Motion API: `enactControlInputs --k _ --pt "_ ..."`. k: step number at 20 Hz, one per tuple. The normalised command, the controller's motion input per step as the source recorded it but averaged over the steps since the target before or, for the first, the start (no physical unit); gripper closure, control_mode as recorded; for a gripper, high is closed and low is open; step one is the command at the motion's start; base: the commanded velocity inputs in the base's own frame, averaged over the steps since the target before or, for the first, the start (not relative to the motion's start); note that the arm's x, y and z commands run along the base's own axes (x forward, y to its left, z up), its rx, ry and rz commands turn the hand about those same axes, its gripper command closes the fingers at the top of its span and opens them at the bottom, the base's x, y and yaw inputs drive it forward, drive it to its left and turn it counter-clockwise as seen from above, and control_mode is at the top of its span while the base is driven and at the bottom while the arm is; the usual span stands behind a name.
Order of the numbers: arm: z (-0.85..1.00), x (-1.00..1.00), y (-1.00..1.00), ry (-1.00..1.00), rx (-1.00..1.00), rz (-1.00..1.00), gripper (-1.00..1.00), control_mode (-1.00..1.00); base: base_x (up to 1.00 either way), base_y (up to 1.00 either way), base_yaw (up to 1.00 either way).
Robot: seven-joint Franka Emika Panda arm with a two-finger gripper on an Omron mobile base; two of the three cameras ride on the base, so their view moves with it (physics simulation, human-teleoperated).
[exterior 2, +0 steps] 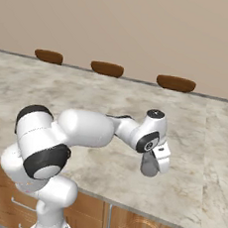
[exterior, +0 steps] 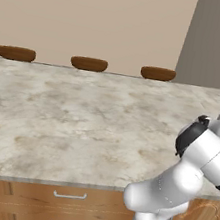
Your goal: Pick the glass cup and colander and place them in the sink. Then turn on the water.
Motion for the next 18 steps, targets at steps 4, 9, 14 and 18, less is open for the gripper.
enactControlInputs --k 4,9,14,18 --pt "-0.11 0.11 -0.17 0.05 0.0 0.0 -1.0 -1.0 0.0 0.0 0.0" --pt "-0.21 0.0 -0.2 0.01 0.0 0.01 -1.0 -1.0 0.0 0.0 0.0" --pt "-0.16 0.01 0.0 0.05 0.0 0.01 -1.0 -1.0 0.0 0.0 0.0" --pt "-0.15 0.01 0.04 0.01 0.0 0.04 -1.0 -1.0 0.0 0.0 0.0"
